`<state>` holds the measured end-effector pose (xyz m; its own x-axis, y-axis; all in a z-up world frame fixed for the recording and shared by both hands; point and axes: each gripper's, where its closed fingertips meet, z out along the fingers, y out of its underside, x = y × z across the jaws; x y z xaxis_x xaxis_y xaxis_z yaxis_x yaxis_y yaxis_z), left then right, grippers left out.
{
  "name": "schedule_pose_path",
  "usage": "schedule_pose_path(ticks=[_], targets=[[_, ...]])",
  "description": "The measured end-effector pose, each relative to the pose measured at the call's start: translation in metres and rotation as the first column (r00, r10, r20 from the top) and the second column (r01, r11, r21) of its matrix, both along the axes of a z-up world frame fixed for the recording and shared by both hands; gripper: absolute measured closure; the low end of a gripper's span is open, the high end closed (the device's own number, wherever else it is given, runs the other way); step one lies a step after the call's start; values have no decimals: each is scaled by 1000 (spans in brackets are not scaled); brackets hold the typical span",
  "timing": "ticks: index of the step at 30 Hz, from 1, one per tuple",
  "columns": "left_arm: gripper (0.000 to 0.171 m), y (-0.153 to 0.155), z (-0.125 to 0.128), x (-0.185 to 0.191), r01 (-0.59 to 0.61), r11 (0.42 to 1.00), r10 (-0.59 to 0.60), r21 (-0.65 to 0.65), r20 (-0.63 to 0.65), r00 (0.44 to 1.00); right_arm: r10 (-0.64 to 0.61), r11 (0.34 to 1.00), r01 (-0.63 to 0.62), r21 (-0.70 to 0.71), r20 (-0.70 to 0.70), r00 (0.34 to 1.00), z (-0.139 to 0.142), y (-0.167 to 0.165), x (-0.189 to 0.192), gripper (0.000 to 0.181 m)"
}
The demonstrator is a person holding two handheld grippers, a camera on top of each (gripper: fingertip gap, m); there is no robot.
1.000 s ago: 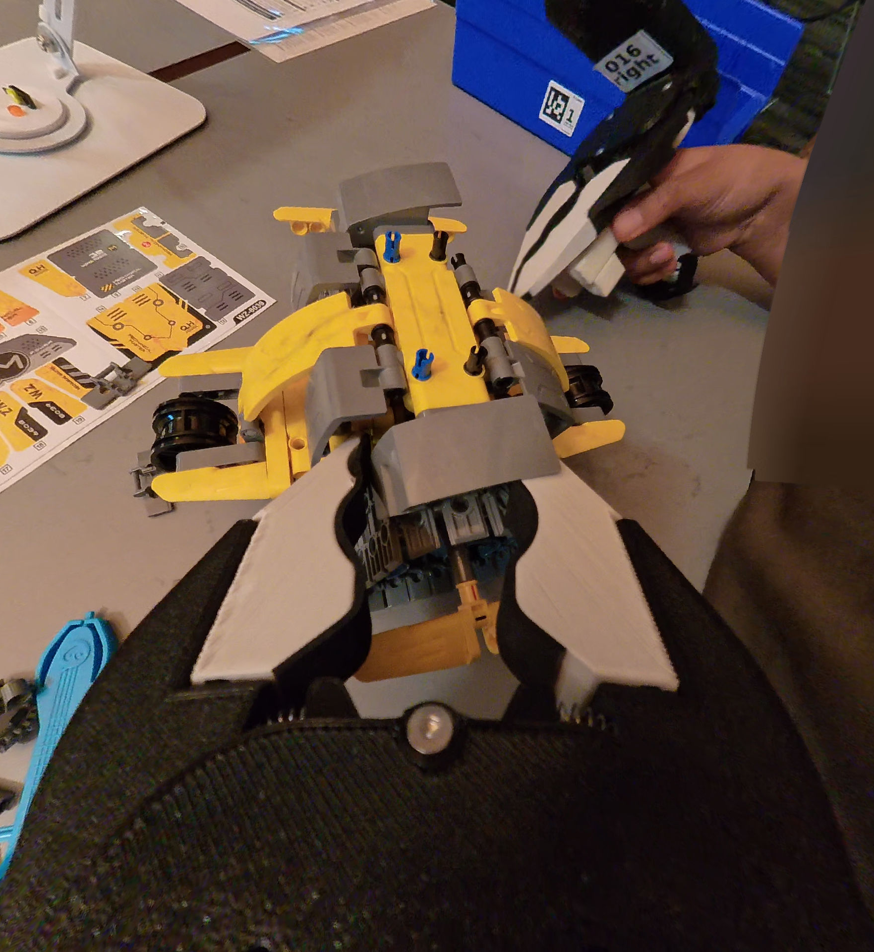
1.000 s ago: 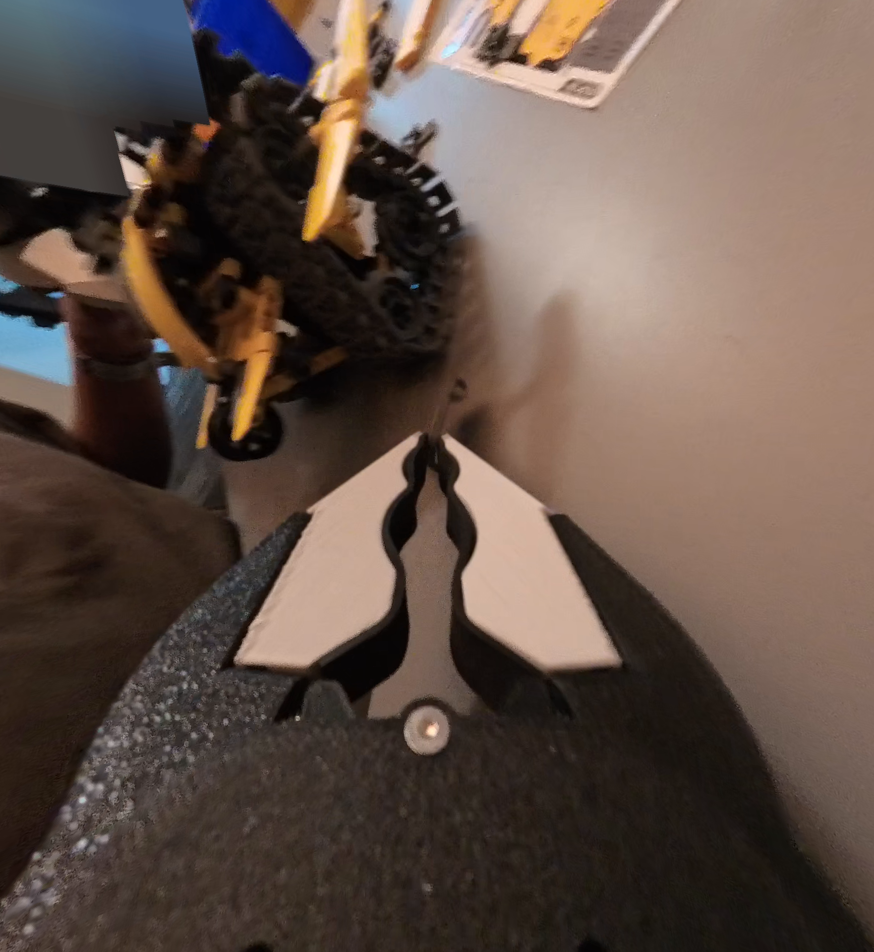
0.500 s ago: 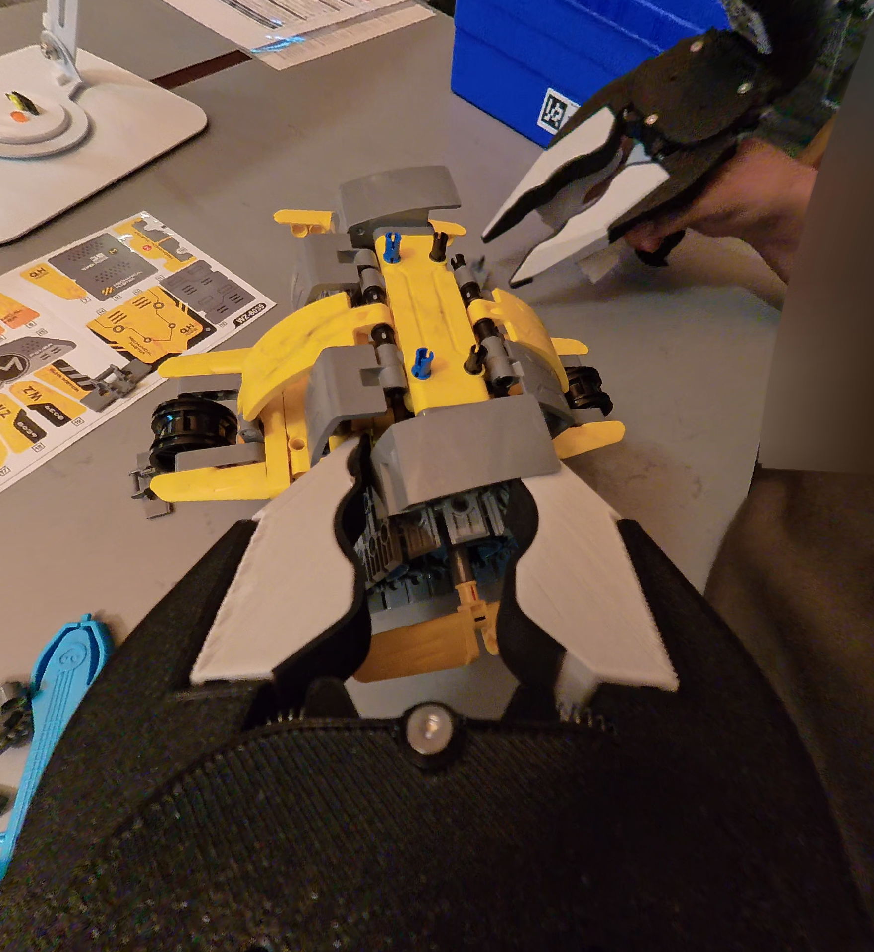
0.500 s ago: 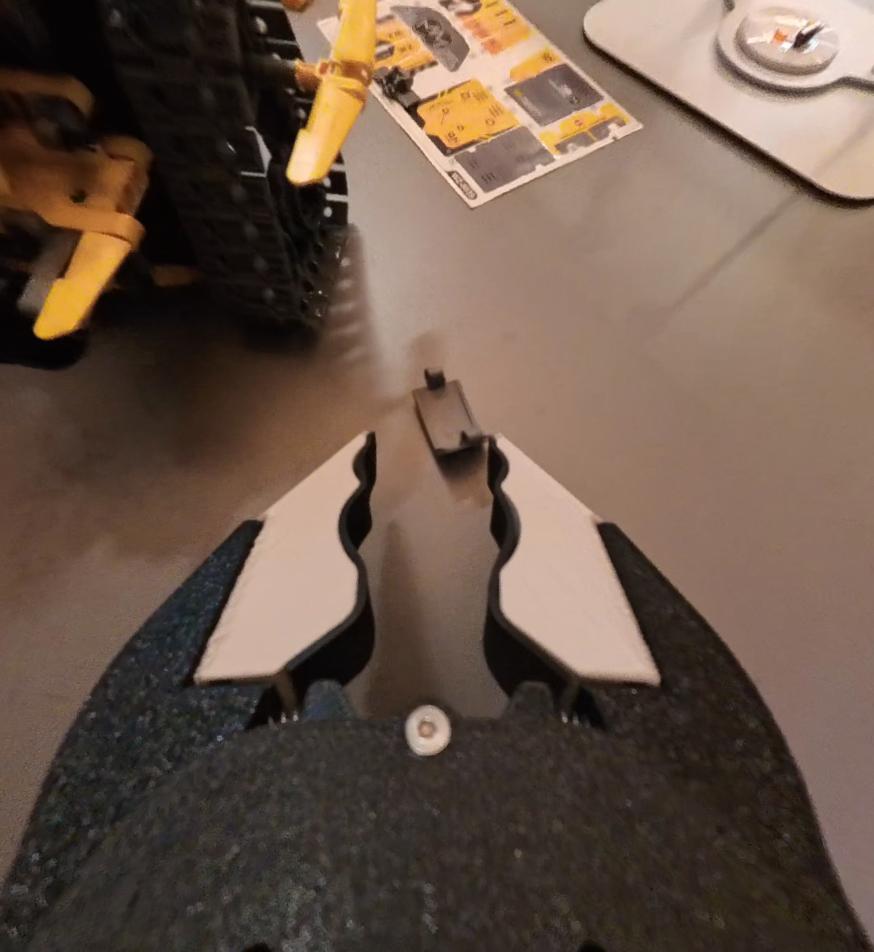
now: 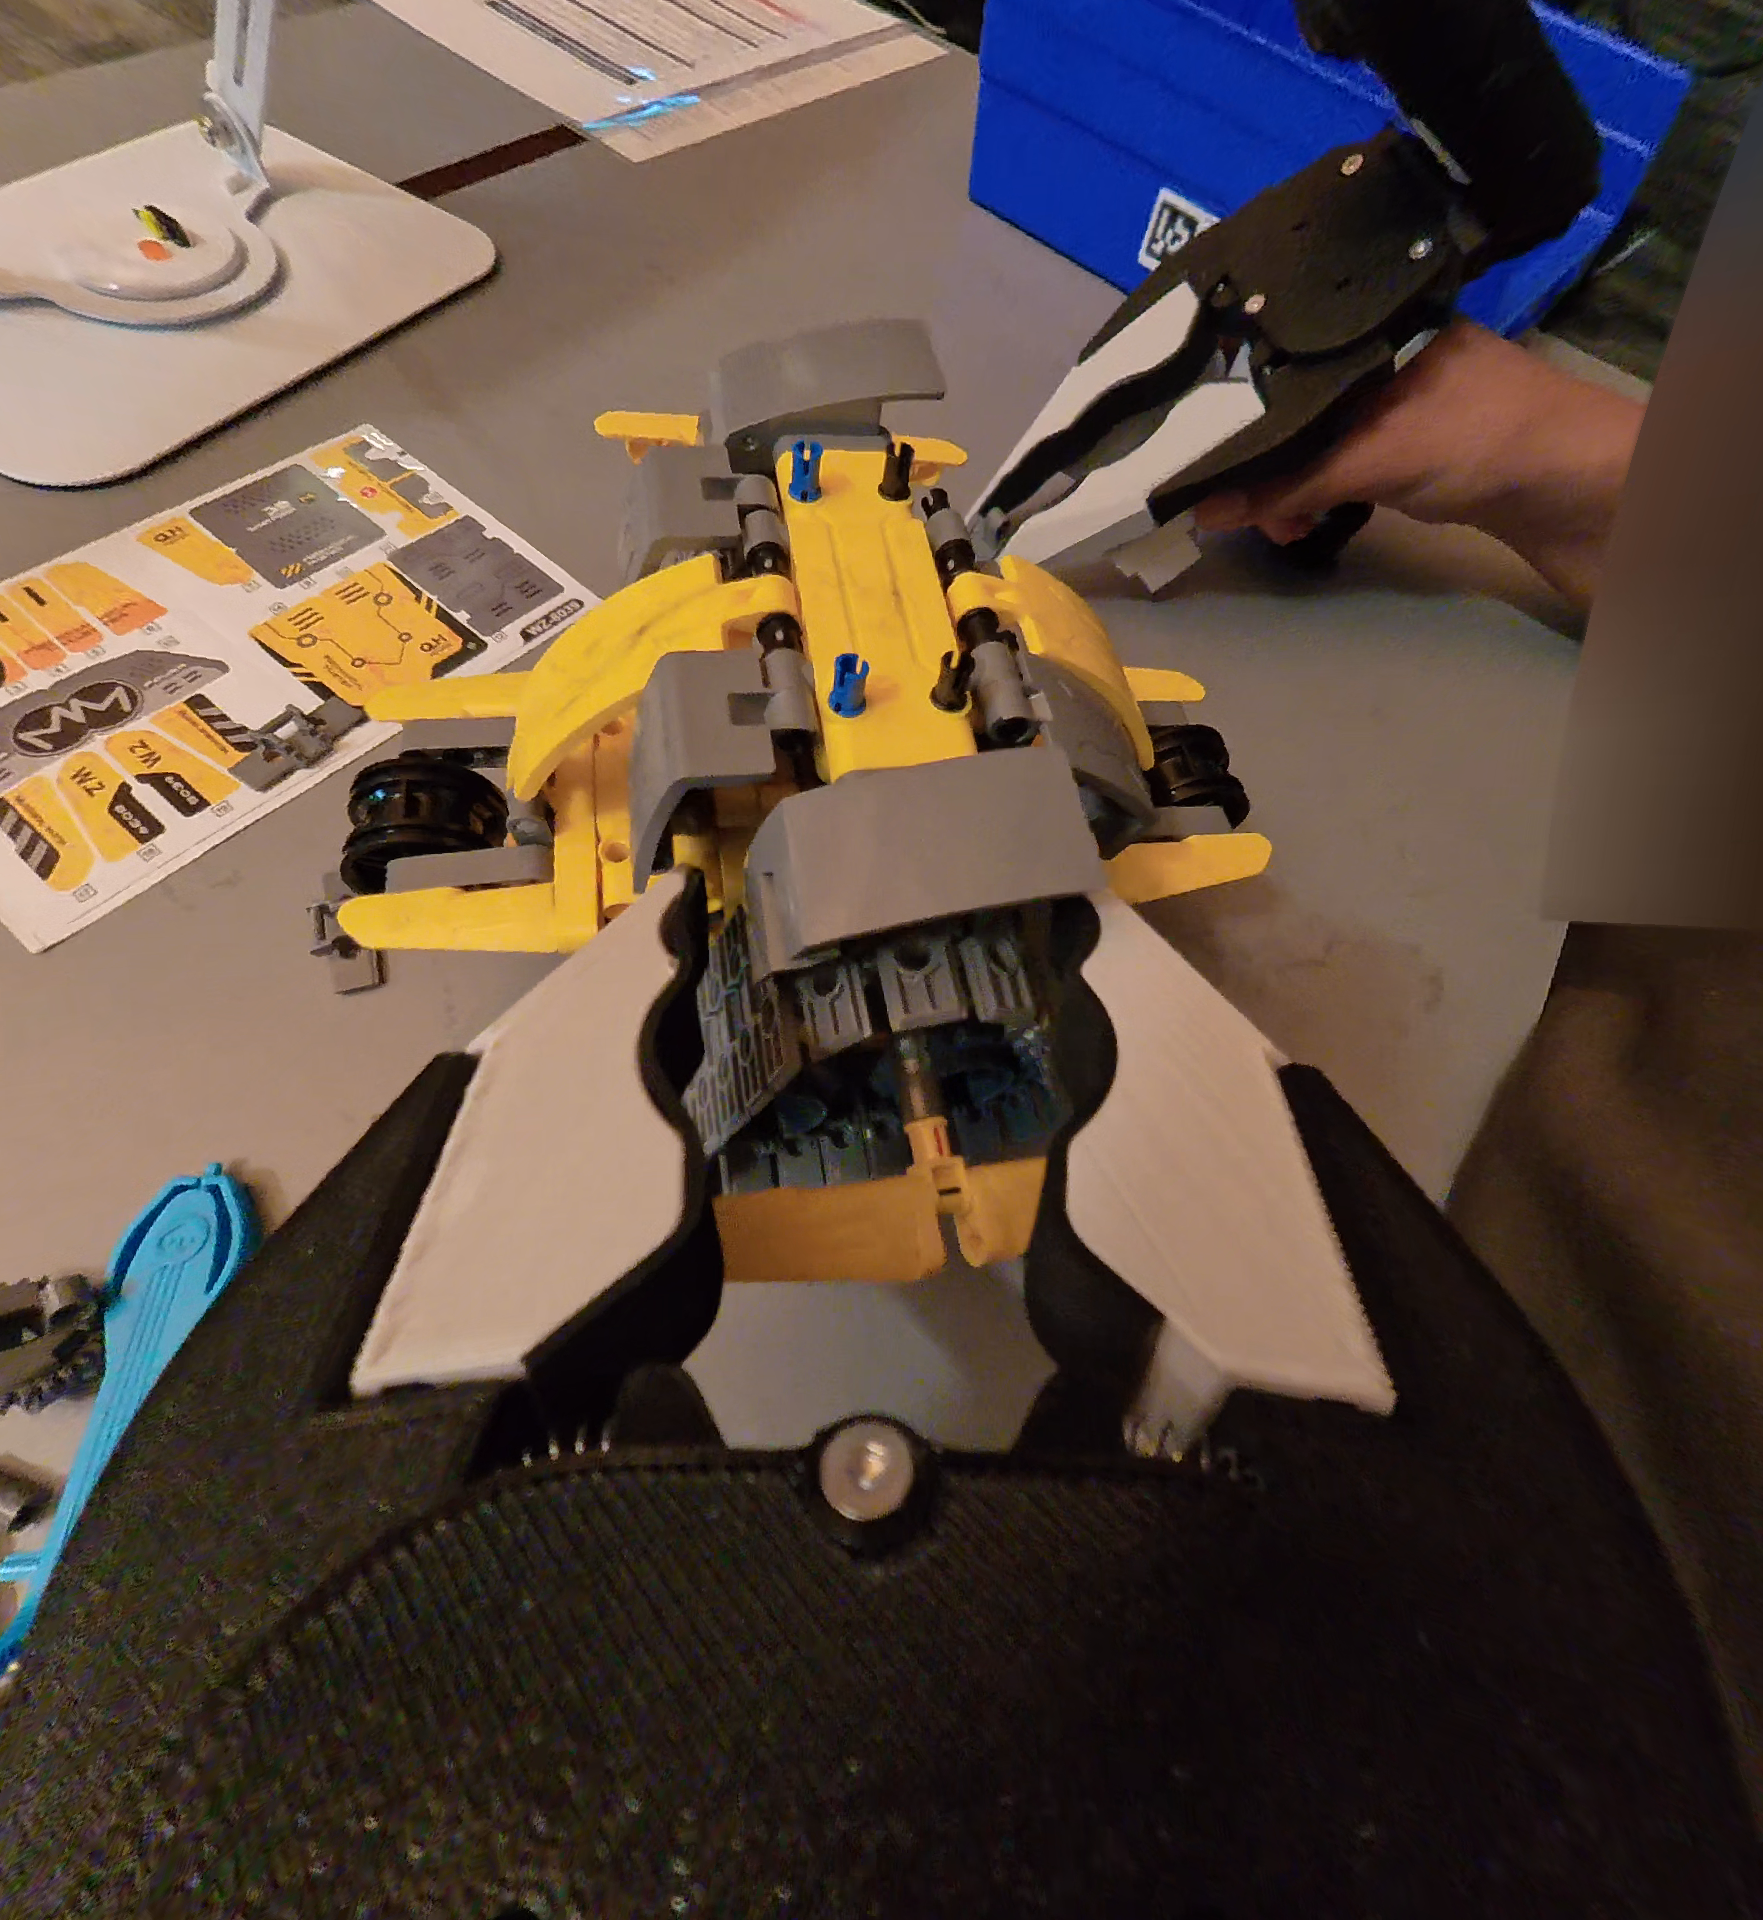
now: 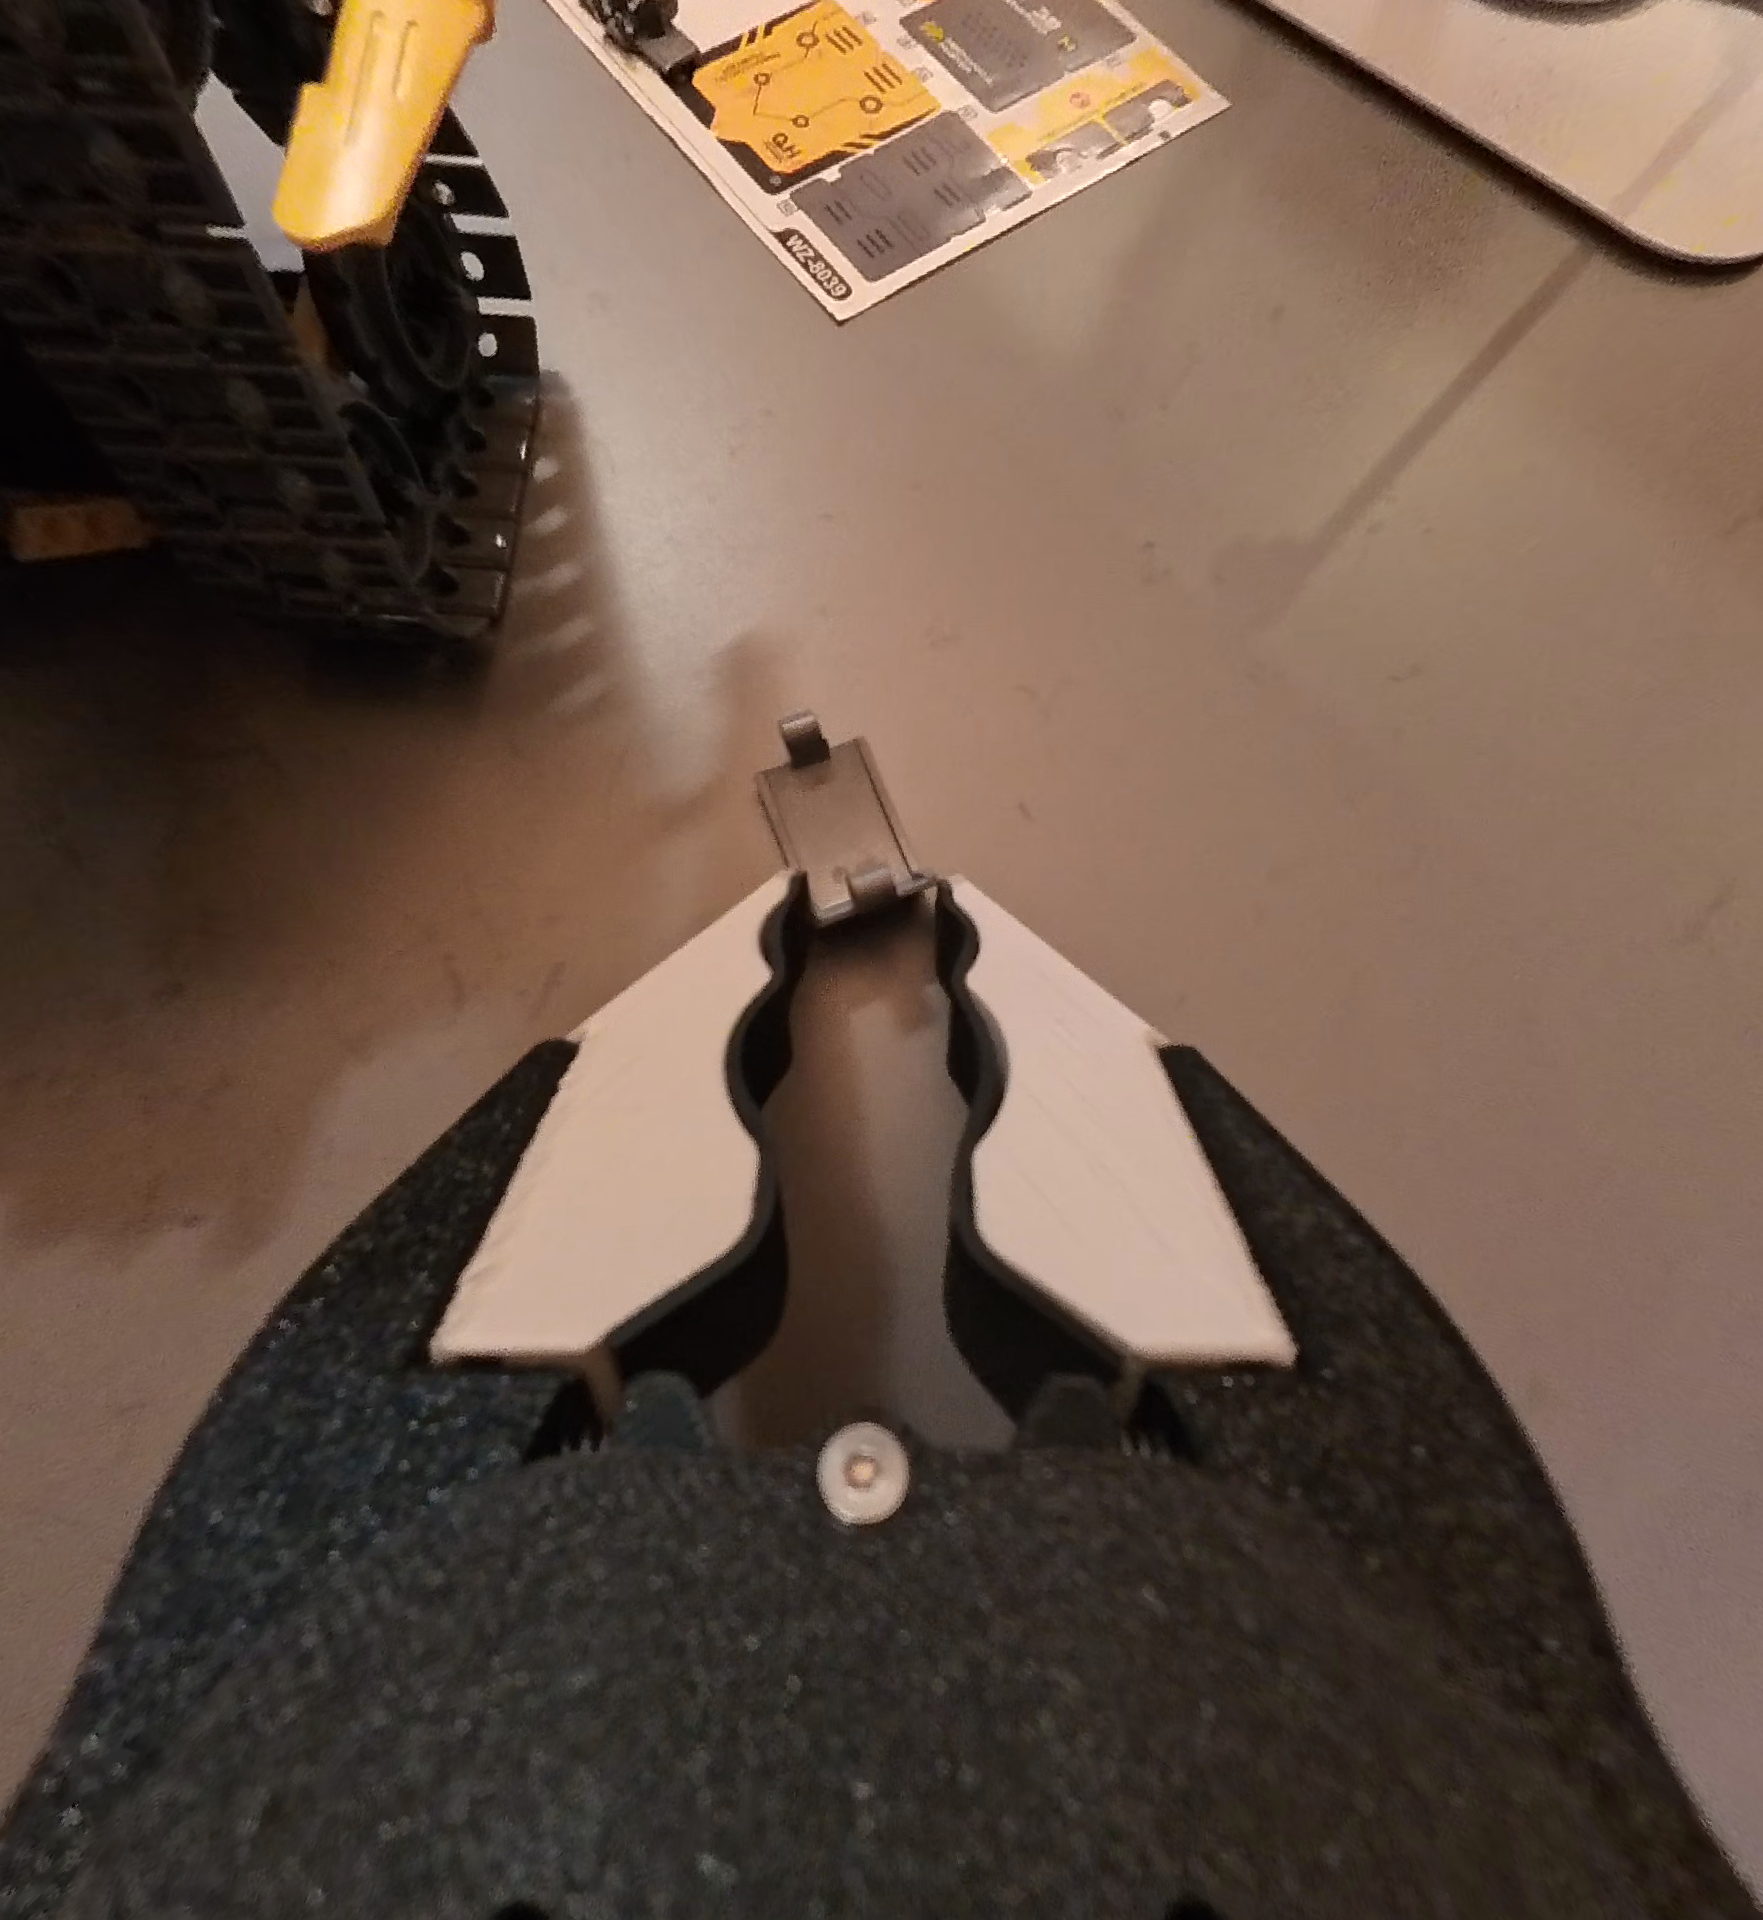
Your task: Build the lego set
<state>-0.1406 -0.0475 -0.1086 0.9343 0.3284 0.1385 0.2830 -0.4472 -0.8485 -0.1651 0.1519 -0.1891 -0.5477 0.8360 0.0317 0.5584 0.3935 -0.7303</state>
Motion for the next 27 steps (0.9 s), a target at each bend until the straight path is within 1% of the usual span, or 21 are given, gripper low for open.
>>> schedule_pose_path(ticks=[4, 10, 14, 16, 18, 20, 21, 22, 24, 26, 27], targets=[[101, -4, 5, 2, -32, 999, 33, 18, -9, 999, -5, 1000, 4, -18, -21, 1000, 4, -1, 3, 159], [99, -11, 10, 4, -79, 996, 80, 29, -27, 996, -3, 991, 13, 130, -73, 997, 2, 5, 7, 159], [99, -13, 17, 3, -99, 995, 101, 32, -48, 994, 4, 984, 13, 177, -97, 995, 3, 4, 11, 159], [99, -16, 19, -1, -111, 994, 111, -2, -77, 991, 6, 982, 15, 189, -109, 994, 4, 5, 13, 159], [97, -27, 21, -12, -153, 985, 140, -84, -141, 980, 7, 982, 16, 188, -120, 993, 4, 6, 15, 159], [83, -43, 29, -27, -219, 963, 179, -158, -236, 955, 6, 985, 16, 173, -126, 992, 3, 5, 18, 159], [83, -52, 34, -35, -265, 946, 204, -186, -295, 934, 6, 986, 15, 165, -126, 992, 3, 5, 19, 159], [78, -62, 38, -42, -313, 925, 224, -214, -356, 907, 4, 987, 16, 162, -125, 992, 3, 5, 20, 159], [83, -83, 46, -54, -412, 874, 261, -258, -466, 845, 2, 987, 18, 160, -125, 992, 3, 4, 22, 159], [83, -99, 48, -59, -480, 824, 261, -301, -550, 793, 2, 987, 18, 162, -121, 993, 3, 3, 23, 158], [83, -108, 50, -63, -522, 792, 263, -315, -596, 759, 2, 986, 19, 165, -123, 992, 3, 1, 24, 159]])
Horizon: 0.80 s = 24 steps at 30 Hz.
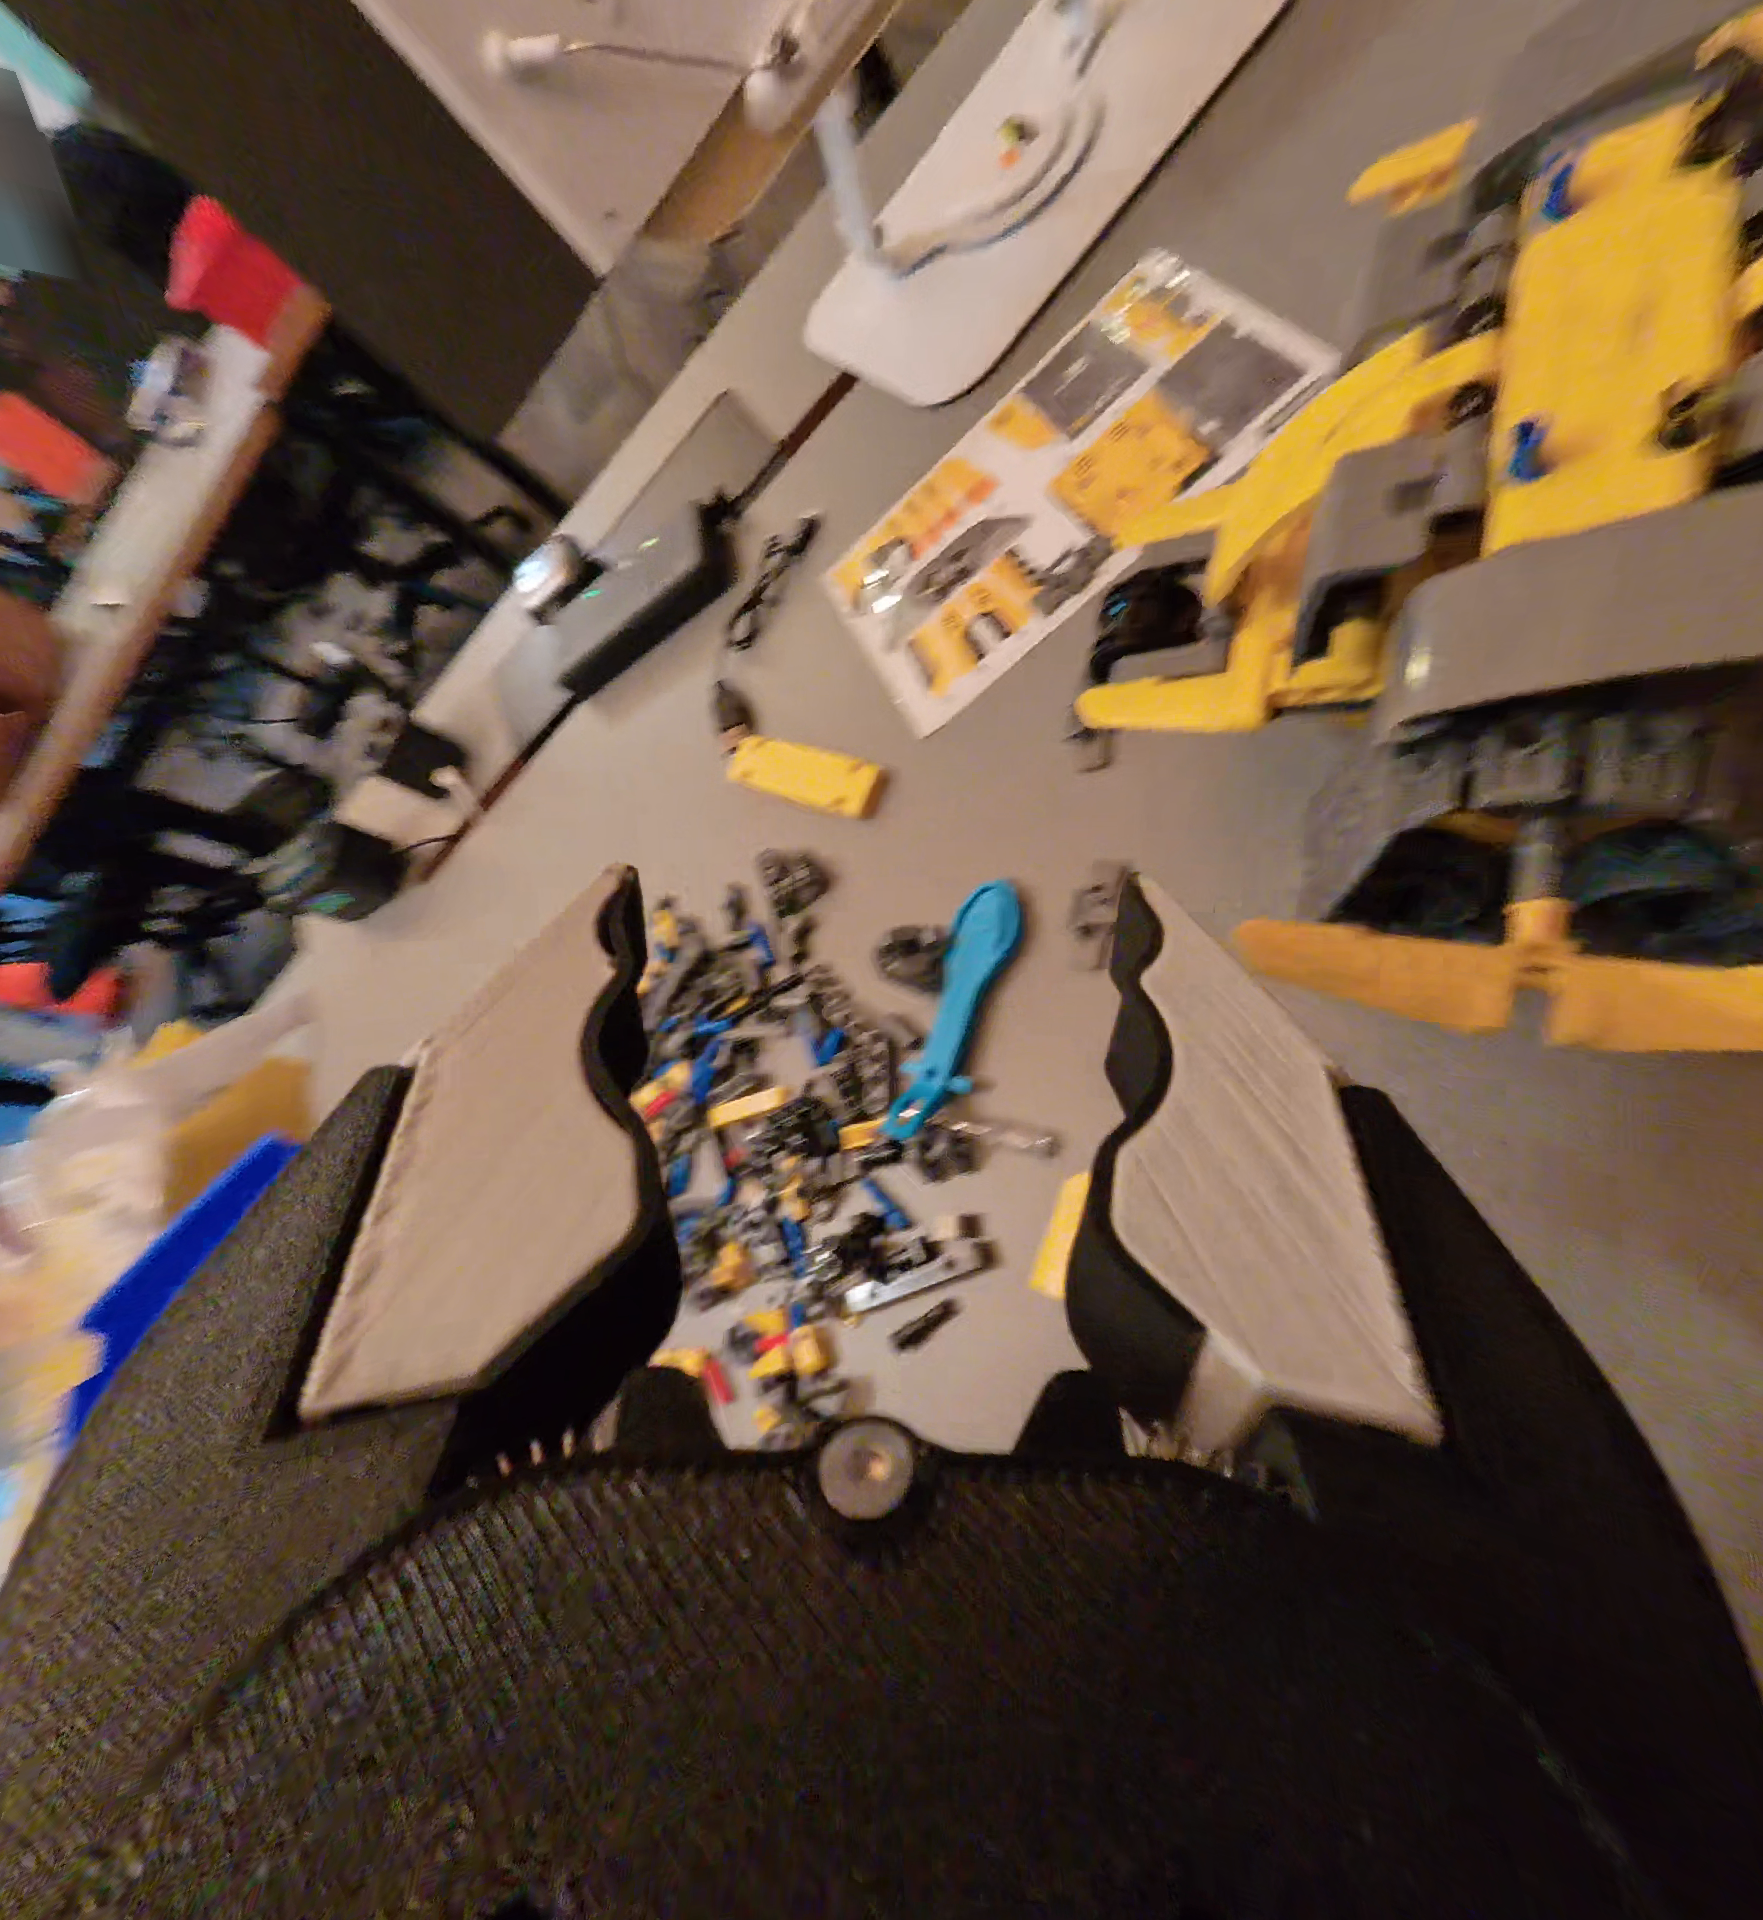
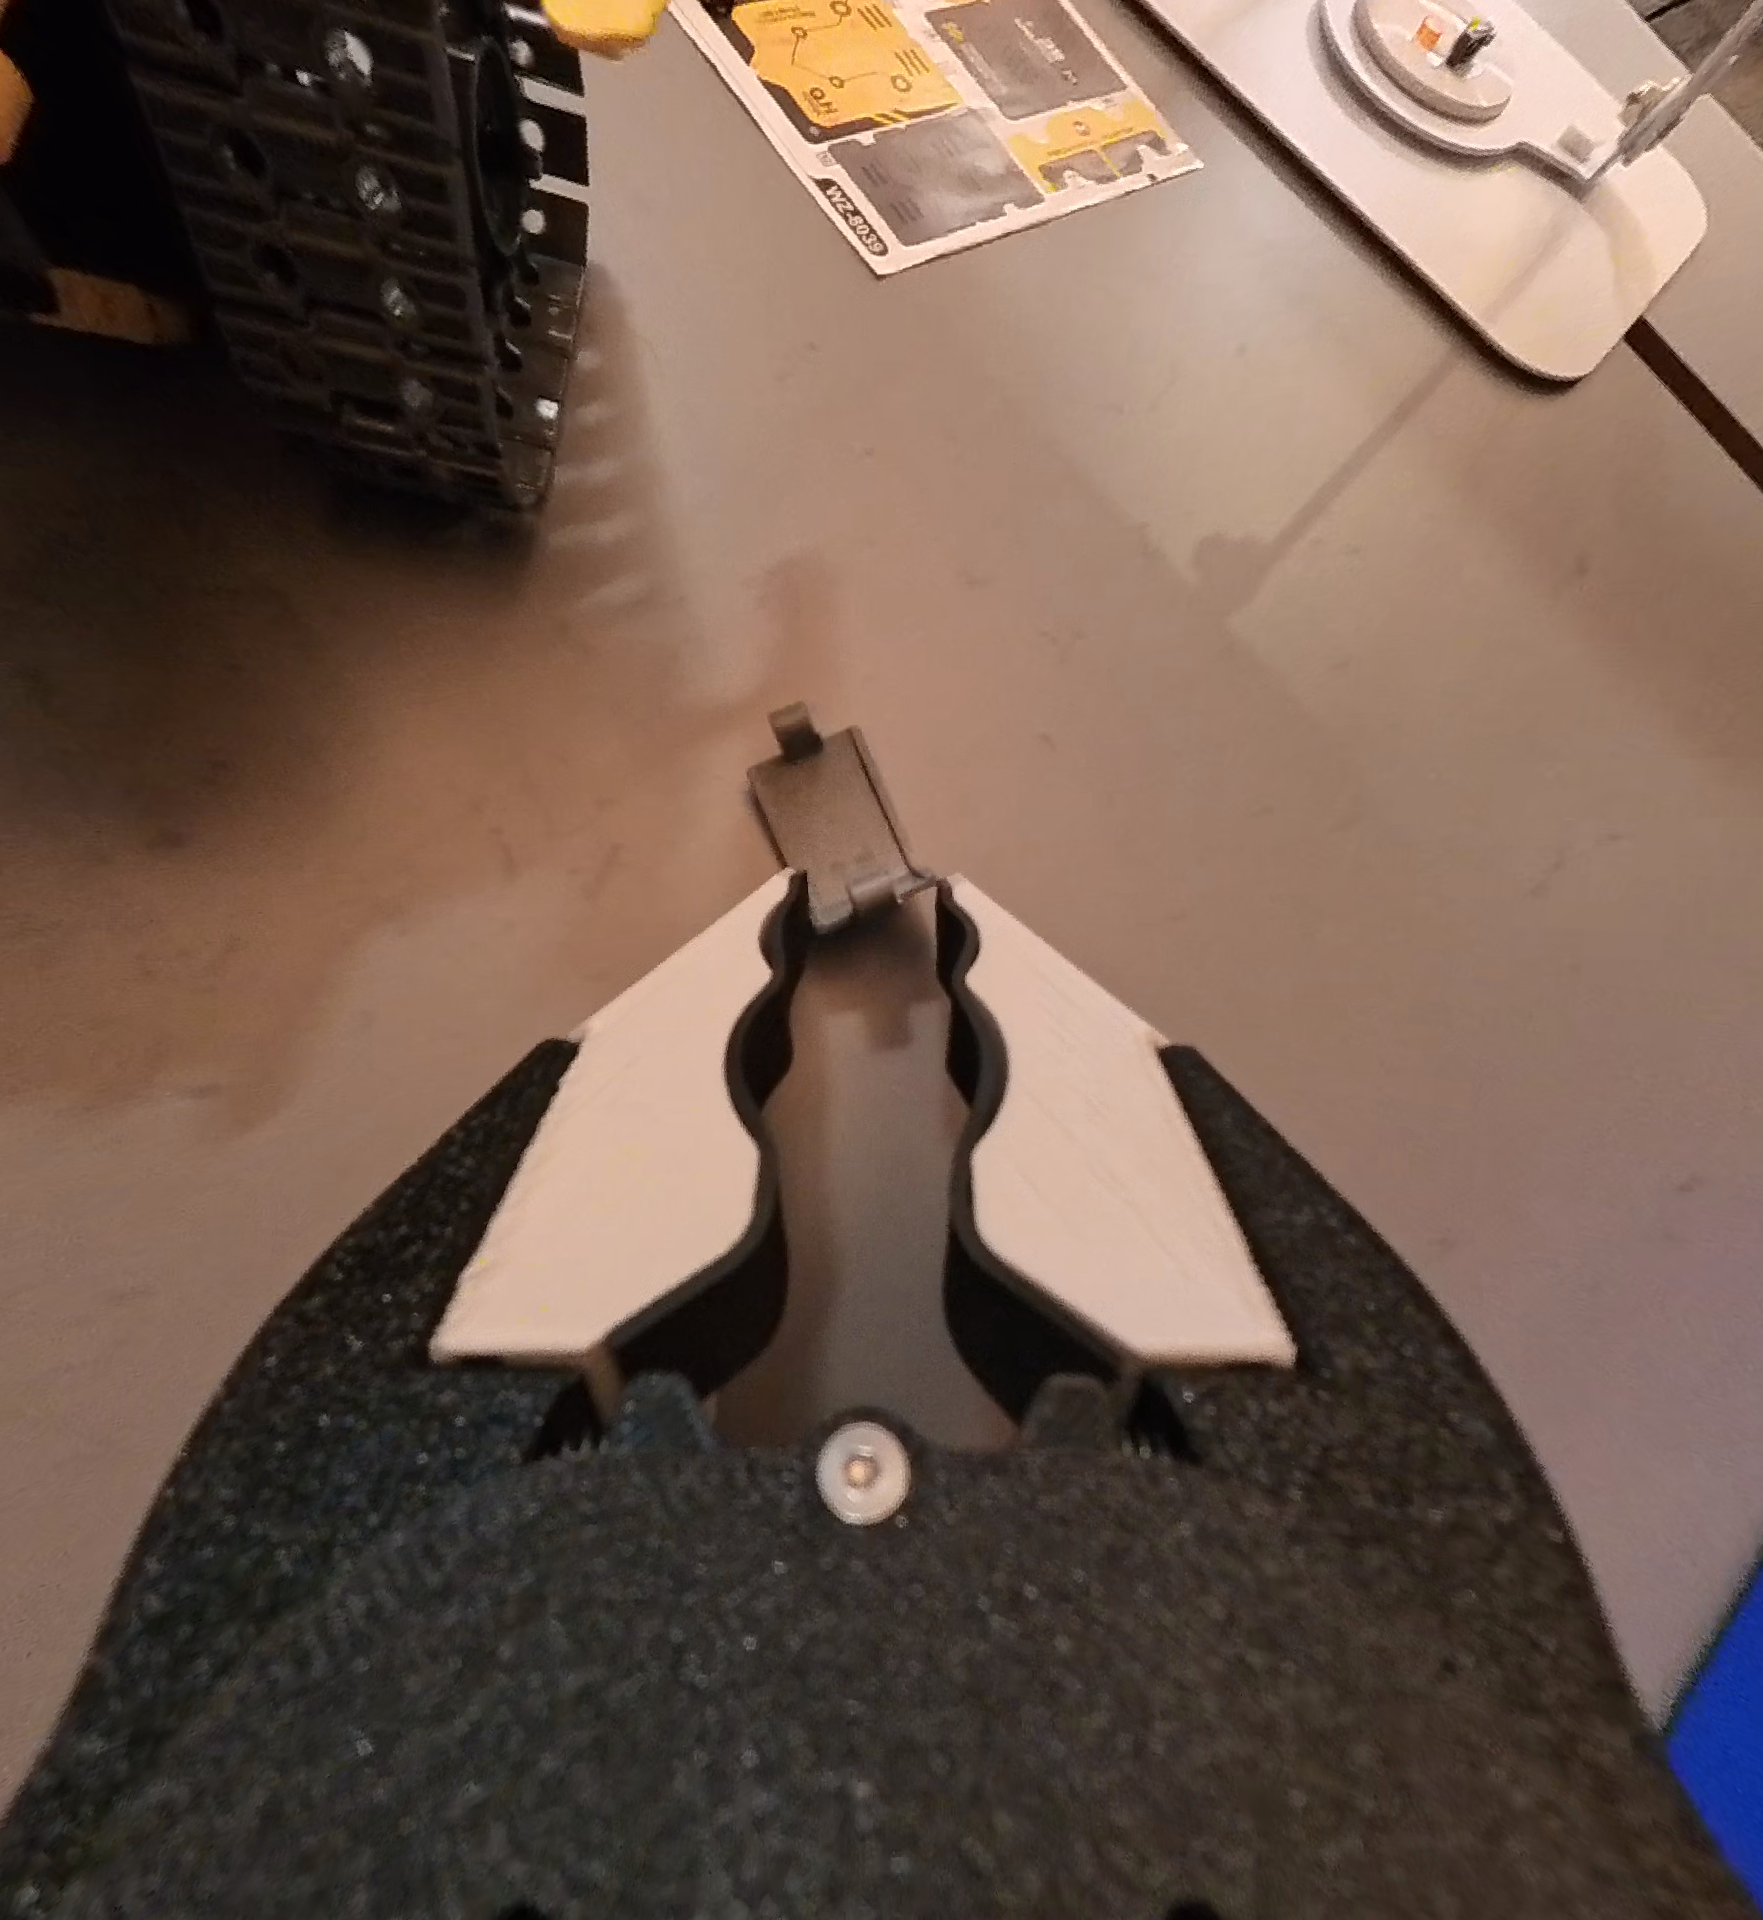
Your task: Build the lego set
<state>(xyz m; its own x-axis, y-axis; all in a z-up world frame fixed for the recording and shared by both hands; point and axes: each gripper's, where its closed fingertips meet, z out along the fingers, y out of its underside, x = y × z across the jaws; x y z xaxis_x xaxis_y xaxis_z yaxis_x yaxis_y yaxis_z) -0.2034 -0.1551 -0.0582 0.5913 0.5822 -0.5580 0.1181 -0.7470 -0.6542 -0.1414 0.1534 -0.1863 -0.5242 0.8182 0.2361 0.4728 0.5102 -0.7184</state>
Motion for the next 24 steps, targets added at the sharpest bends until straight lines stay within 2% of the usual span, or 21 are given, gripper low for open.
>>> schedule_pose_path(ticks=[3, 7, 10, 17, 24], targets=[[82, -10, 2, -1, -38, 995, 30, -93, -91, 995, 3, 1000, -3, -10, 8, 1000, 0, -6, 2, 159], [81, -9, 1, 5, -33, 989, 13, -144, -139, 990, 18, 995, -13, -103, 47, 999, 2, -22, 9, 157], [83, -13, 6, 8, -50, 983, 16, -175, -190, 982, 6, 995, -1, -97, 44, 999, 3, -25, 13, 157], [83, -9, 21, 29, -24, 993, -2, -112, -229, 973, 3, 998, -2, -70, 18, 1000, 8, -35, 35, 157], [83, 5, 30, 61, 43, 999, -44, -7, -214, 976, -8, 992, 3, -125, -38, 999, 23, -40, 61, 158]])
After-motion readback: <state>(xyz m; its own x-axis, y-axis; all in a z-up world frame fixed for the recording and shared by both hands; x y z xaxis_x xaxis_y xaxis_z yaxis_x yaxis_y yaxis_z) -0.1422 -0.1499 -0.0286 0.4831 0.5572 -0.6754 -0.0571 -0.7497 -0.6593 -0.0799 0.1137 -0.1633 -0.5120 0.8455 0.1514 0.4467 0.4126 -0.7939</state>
